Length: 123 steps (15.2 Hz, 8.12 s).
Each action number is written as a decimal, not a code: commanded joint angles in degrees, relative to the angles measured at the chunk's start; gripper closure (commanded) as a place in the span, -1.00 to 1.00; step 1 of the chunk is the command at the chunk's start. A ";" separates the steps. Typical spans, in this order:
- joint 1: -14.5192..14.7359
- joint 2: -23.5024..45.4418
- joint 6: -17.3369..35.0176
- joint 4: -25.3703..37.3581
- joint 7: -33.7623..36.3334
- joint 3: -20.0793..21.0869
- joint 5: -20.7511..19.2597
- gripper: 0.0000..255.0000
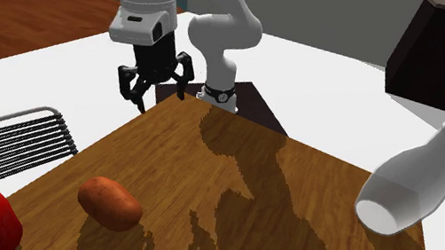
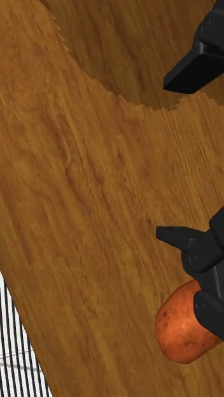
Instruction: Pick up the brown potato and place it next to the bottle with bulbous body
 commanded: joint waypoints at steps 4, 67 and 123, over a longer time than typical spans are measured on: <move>4.82 9.94 8.25 5.04 -14.61 -8.85 3.42 -1.00; 10.84 33.01 1.17 32.47 -47.41 -20.09 26.52 1.00; 22.56 9.34 -19.83 37.67 -5.21 5.41 8.86 1.00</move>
